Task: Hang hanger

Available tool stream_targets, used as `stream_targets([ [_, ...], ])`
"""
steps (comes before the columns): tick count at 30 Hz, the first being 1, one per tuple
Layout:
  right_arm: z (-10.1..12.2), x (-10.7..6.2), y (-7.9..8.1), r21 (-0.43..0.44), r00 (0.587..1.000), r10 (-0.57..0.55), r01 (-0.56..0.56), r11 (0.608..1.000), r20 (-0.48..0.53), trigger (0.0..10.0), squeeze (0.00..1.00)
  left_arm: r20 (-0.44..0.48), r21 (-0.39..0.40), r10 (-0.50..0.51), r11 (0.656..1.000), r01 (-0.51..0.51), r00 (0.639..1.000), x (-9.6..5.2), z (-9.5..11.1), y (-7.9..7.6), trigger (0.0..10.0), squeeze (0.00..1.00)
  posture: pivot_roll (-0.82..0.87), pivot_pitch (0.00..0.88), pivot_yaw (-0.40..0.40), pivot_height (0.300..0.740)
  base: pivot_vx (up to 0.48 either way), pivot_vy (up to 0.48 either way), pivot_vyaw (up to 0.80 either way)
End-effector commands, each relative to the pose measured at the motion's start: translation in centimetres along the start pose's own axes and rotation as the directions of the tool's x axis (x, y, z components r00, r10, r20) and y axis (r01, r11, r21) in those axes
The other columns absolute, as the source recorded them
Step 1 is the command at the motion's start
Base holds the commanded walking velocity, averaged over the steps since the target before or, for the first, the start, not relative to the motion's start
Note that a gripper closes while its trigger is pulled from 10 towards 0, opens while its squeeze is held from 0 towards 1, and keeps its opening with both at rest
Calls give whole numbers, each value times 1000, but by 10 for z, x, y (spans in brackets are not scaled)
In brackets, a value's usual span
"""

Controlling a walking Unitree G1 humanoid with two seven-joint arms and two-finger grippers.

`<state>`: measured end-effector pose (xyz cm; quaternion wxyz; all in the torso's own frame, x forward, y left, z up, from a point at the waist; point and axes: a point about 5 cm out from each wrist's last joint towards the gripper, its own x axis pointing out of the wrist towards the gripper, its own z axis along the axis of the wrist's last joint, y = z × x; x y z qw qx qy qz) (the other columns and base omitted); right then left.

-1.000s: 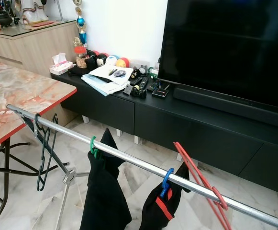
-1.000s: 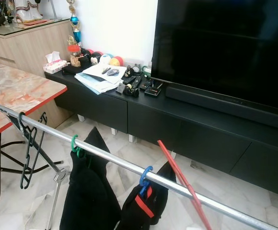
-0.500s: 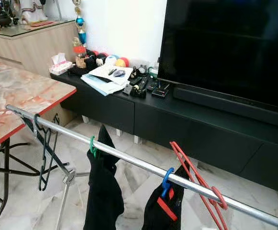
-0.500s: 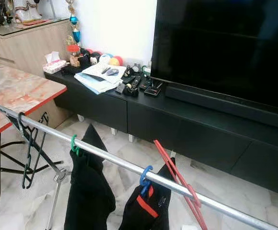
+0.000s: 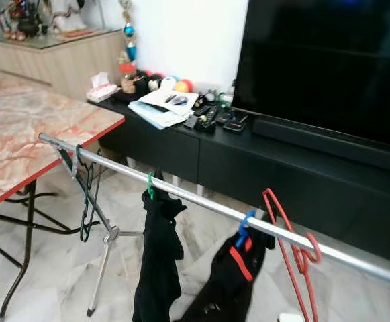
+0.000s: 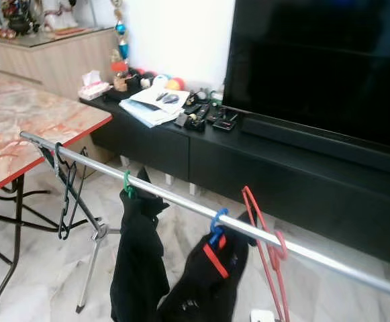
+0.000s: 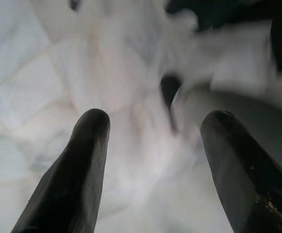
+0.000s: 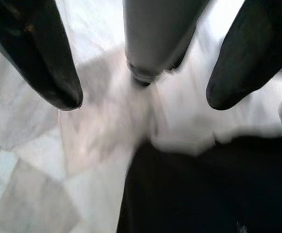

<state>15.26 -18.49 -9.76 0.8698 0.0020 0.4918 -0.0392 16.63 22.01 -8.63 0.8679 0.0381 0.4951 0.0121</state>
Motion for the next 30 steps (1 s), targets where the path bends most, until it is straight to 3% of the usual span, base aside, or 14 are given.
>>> stream_targets([
  [1, 19, 3, 0, -10, 998, -2, 3, 1000, 59, 10000, 0, -74, -15, -5, 1000, 3, 997, -3, -22, -2, 10000, 0, 95, 0, 4, 740, -289, 0, 0],
  [21, 19, 3, 0, -11, 998, -2, 3, 1000, 60, 10000, 0, -75, -16, -4, 1000, 3, 997, -3, -22, -3, 10000, 0, 95, 0, 4, 740, -289, 0, 0],
  [25, 43, 3, -2, 6, 985, -35, 34, 999, 168, 10000, 0, -64, -24, -15, 1000, 13, 998, -3, -24, -3, 10000, 0, 89, 0, 0, 740, -306, 0, 0],
  [30, 44, 4, 2, -10, 987, -19, 21, 1000, 162, 10000, 0, -67, -19, -8, 1000, 7, 998, -4, -25, -3, 10000, 0, 89, 0, 0, 740, 0, 0, 0],
])
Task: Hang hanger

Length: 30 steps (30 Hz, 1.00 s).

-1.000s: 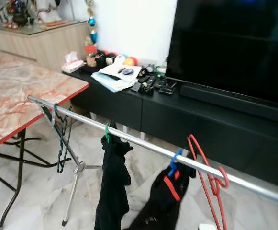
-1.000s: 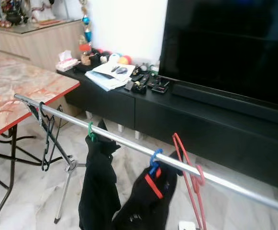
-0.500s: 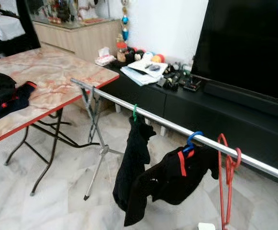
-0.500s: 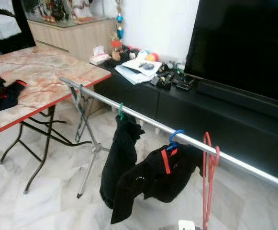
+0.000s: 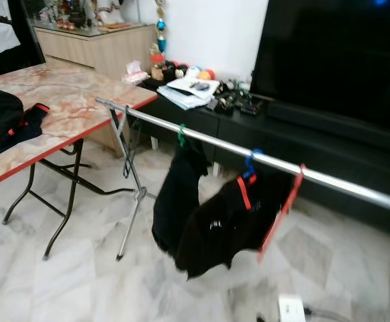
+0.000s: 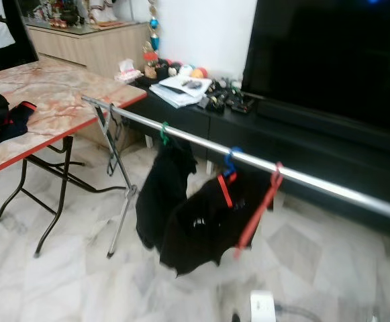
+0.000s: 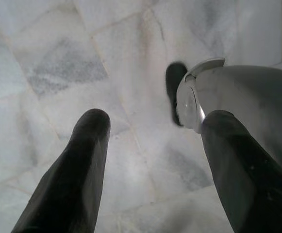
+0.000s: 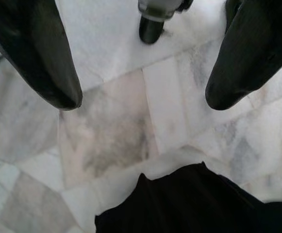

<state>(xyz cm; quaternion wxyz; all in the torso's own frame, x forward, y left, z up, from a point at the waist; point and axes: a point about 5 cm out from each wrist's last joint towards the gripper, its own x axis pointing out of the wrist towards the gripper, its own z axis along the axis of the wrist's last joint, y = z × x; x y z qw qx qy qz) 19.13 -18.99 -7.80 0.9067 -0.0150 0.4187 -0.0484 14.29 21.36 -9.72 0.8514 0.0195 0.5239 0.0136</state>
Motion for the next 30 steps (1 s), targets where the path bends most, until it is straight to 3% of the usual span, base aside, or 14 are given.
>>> stream_targets([
  [1, 0, 0, 5, 3, 1000, 10, -10, 1000, -2, 10000, 0, 0, 11, 11, 1000, -11, 1000, -1, 0, 5, 10000, 0, 89, 0, 0, 740, 0, 0, 0],
  [17, 0, 1, 9, -20, 1000, 25, -25, 999, -15, 10000, 0, -5, -10, 11, 1000, -11, 1000, -1, -2, 4, 10000, 0, 91, 0, -14, 740, 0, 0, 0],
  [26, -4, 0, 7, -30, 999, 27, -28, 999, -37, 10000, 0, -3, -13, 13, 1000, -13, 1000, -1, -1, 3, 10000, 0, 91, 0, -16, 740, 0, 0, 631],
  [30, -7, -1, 7, -16, 998, 32, -33, 999, -53, 10000, 0, -4, -8, 8, 1000, -8, 1000, 0, -1, 2, 10000, 0, 91, 0, -17, 740, 0, 0, 0],
])
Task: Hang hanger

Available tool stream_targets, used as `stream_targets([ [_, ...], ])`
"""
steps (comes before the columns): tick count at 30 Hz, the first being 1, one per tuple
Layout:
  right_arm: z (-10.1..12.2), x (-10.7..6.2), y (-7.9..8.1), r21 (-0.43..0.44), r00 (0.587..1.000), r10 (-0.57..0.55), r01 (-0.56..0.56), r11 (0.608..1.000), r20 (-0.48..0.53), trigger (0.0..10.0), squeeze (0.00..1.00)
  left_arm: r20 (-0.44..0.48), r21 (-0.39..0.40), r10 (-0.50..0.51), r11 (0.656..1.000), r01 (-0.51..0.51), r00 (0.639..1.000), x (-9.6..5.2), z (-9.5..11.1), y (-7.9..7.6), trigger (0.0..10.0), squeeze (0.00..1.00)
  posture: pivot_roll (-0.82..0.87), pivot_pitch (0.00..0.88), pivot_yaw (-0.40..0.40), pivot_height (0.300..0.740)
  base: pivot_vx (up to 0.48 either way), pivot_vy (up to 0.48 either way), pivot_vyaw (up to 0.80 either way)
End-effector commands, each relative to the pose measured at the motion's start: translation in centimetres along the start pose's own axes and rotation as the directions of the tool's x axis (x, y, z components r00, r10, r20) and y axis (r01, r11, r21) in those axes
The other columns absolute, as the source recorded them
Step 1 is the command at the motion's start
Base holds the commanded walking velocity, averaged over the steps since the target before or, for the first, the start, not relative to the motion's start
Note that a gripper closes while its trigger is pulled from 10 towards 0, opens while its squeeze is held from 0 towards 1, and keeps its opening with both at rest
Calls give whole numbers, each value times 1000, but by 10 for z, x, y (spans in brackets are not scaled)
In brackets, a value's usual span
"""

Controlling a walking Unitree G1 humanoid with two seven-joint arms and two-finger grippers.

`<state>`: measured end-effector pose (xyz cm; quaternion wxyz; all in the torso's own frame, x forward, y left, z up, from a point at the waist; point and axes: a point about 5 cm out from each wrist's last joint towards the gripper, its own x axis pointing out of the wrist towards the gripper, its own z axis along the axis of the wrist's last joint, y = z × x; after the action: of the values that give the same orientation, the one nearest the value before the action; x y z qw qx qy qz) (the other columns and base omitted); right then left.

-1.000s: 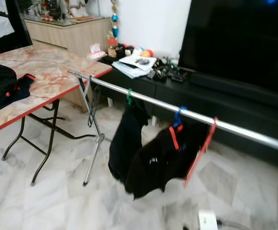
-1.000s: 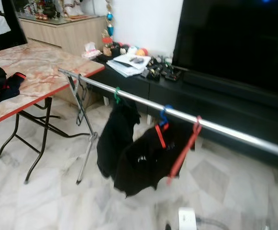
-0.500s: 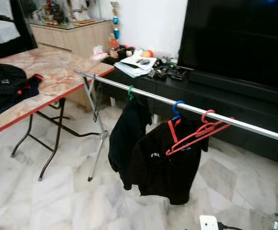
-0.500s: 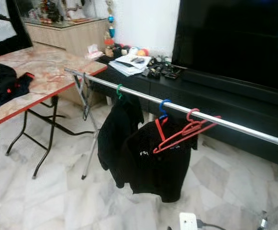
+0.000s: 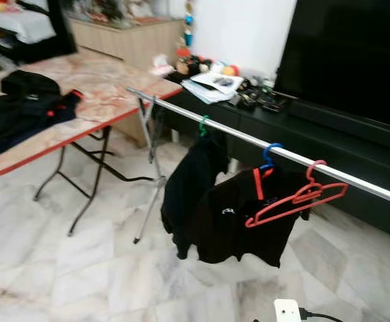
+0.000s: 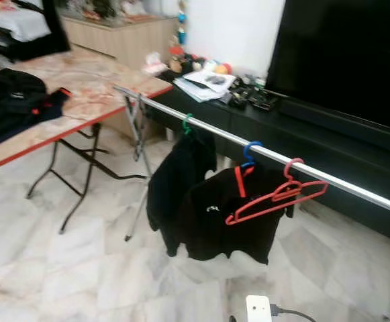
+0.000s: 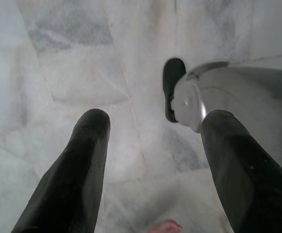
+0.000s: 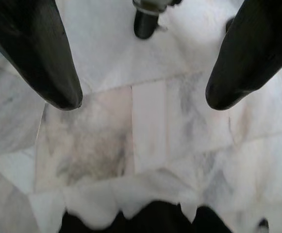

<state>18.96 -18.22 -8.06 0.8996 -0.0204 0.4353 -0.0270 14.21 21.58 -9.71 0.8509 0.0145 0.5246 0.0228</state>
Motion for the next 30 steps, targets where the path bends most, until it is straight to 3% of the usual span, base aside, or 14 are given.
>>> stream_targets([
  [1, -5, -1, -1, 29, 1000, -5, 6, 1000, -21, 10000, 0, -2, 15, -2, 1000, 2, 1000, 0, 0, 0, 10000, 0, 93, 0, -18, 740, 0, 0, 0],
  [15, 6, 2, 0, 135, 1000, -5, 6, 991, -10, 10000, 0, 12, 74, 14, 997, -15, 1000, 1, 10, 3, 10000, 0, 89, 0, 3, 740, 0, 0, 0],
  [30, 0, 0, -13, 195, 998, -45, 51, 979, -34, 10000, 0, 7, 28, 33, 999, -33, 999, 1, 7, -2, 10000, 0, 96, 0, -36, 740, 0, 0, 0],
])
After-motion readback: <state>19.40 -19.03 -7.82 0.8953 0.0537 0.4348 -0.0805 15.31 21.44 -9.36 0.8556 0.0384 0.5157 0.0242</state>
